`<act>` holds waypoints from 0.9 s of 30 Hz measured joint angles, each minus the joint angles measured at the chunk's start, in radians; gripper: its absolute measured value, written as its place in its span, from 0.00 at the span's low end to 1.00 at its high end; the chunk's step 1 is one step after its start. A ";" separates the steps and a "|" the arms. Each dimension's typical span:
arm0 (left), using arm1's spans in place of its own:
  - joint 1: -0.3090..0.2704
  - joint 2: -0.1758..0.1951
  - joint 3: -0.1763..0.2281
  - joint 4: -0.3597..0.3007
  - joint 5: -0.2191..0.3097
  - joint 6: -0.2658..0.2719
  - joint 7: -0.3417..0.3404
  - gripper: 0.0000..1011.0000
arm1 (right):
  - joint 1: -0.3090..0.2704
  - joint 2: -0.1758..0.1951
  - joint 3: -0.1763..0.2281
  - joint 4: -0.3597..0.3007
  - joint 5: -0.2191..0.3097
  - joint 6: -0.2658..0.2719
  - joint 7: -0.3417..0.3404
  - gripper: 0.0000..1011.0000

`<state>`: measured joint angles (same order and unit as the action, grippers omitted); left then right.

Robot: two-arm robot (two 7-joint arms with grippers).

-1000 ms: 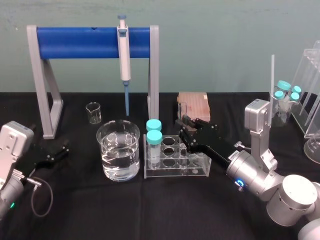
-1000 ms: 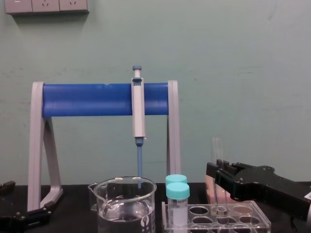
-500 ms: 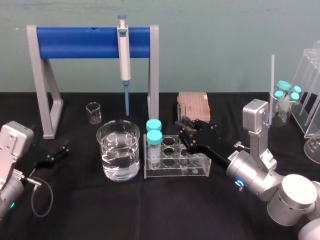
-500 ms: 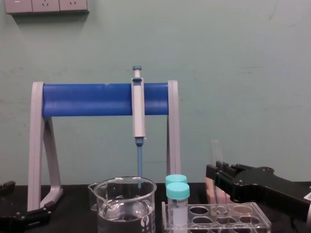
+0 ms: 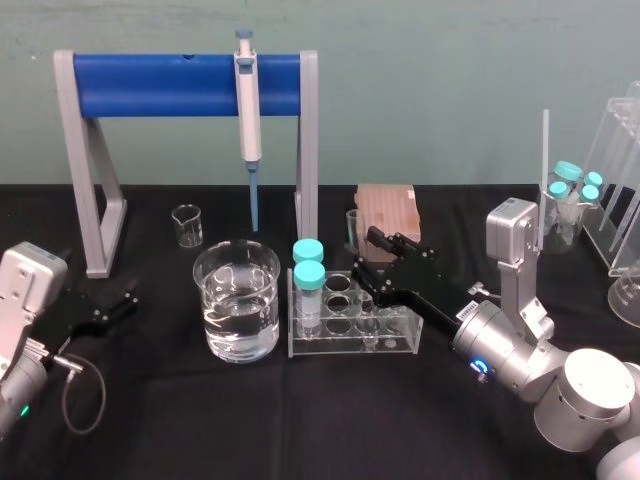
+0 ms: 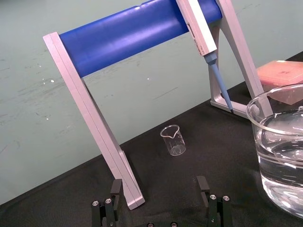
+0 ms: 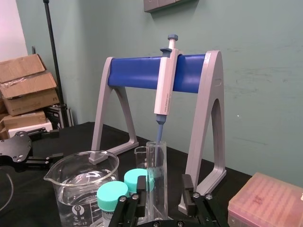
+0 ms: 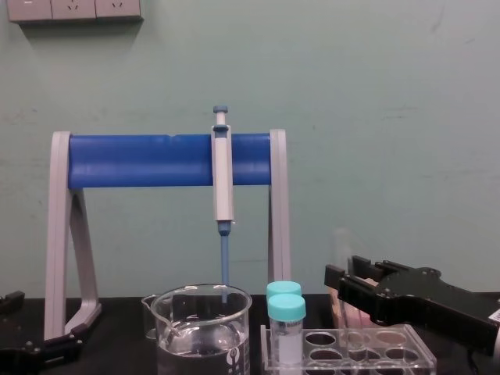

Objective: Hold the test tube with one hand and immerse one end into the beaker, then return it to the test tube rack.

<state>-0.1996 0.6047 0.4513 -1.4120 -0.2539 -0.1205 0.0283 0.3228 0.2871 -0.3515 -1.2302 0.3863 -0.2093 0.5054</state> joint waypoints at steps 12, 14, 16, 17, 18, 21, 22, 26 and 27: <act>0.000 0.000 0.000 0.000 0.000 0.000 0.000 0.99 | -0.001 0.000 0.001 0.000 0.002 -0.001 0.000 0.83; 0.000 0.000 0.000 0.000 0.000 0.000 0.000 0.99 | -0.001 0.000 0.001 0.000 0.002 -0.001 0.000 0.88; 0.000 0.000 0.000 0.000 0.000 0.000 0.000 0.99 | -0.001 0.000 0.001 0.000 0.002 -0.001 0.000 0.93; 0.000 0.000 0.000 0.000 0.000 0.000 0.000 0.99 | -0.001 0.000 0.001 0.000 0.002 -0.001 0.000 0.96; 0.000 0.000 0.000 0.000 0.000 0.000 0.000 0.99 | -0.001 0.000 0.001 0.000 0.002 -0.001 0.000 0.96; 0.000 0.000 0.000 0.000 0.000 0.000 0.000 0.99 | -0.001 0.000 0.001 0.000 0.002 -0.001 0.001 0.99; 0.000 0.000 0.000 0.000 0.000 0.000 0.000 0.99 | -0.001 0.000 0.001 0.000 0.002 -0.001 0.001 0.99; 0.000 0.000 0.000 0.000 0.000 0.000 0.000 0.99 | -0.006 0.003 0.003 -0.009 0.009 0.002 0.006 0.99; 0.000 0.000 0.000 0.000 0.000 0.000 0.000 0.99 | -0.009 0.007 0.006 -0.018 0.015 0.005 0.007 0.99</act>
<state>-0.1995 0.6047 0.4514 -1.4120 -0.2539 -0.1205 0.0283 0.3135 0.2938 -0.3456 -1.2483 0.4012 -0.2044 0.5129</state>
